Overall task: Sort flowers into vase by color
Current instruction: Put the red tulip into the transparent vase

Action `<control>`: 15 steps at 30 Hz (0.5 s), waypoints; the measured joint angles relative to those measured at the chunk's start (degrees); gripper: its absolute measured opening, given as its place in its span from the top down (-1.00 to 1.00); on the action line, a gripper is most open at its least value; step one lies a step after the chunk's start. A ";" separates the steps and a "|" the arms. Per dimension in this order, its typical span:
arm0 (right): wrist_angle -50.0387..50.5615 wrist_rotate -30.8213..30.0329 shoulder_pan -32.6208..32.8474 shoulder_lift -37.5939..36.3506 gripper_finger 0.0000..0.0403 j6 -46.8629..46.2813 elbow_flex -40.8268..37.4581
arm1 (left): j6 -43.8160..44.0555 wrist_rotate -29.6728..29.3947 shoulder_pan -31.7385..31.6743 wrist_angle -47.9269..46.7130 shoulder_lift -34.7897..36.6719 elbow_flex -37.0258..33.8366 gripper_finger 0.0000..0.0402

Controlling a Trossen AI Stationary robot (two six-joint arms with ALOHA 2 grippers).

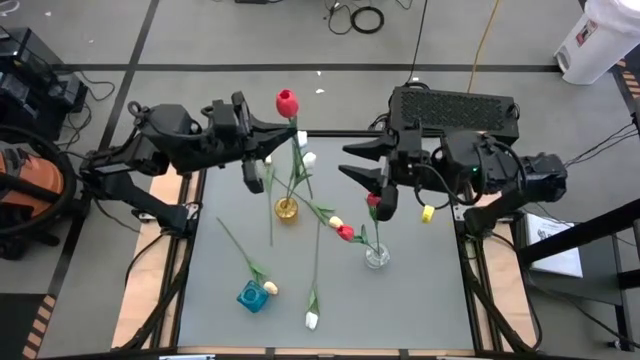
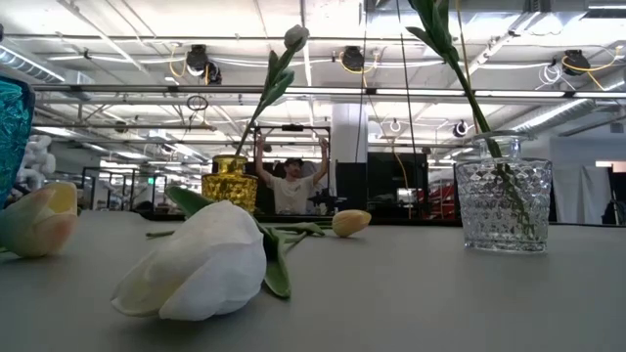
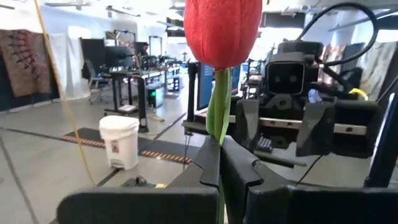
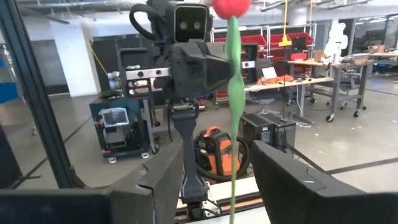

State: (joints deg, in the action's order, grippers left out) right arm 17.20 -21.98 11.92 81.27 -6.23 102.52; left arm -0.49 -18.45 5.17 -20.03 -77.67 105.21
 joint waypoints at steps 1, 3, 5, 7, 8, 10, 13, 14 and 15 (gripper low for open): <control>0.50 0.11 -0.27 0.69 0.09 0.03 1.13 | 0.00 1.17 -0.28 0.49 0.00 0.00 1.00; 2.19 0.21 -0.79 2.30 0.09 0.05 3.64 | 0.01 2.83 -0.88 1.46 -0.36 0.00 1.00; 4.13 0.98 -1.37 3.90 0.09 0.46 6.20 | 0.02 3.90 -1.32 2.13 -0.90 0.09 1.00; 5.32 1.47 -1.85 5.44 0.09 1.23 8.70 | 0.04 5.02 -1.59 1.56 -1.59 0.00 1.00; 5.75 1.46 -1.92 6.10 0.09 1.44 9.58 | 0.04 5.18 -1.79 1.86 -2.15 0.00 1.00; 5.70 1.53 -2.24 7.10 0.09 2.02 10.96 | 0.09 5.45 -2.03 1.58 -2.43 -0.02 1.00; 5.66 1.44 -2.45 7.68 0.09 2.66 11.43 | 0.13 6.71 -2.07 2.87 -3.40 0.04 1.00; 5.81 1.42 -2.55 7.74 0.09 2.59 11.43 | 0.14 6.88 -2.06 2.78 -3.55 0.04 1.00; 6.04 1.40 -2.59 7.74 0.09 2.38 11.43 | 0.13 7.21 -2.06 2.79 -3.73 0.00 1.00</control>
State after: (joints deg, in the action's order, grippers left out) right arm 23.24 -20.58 9.32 89.01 -3.85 113.95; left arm -0.36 -11.24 3.11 -17.24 -81.40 105.21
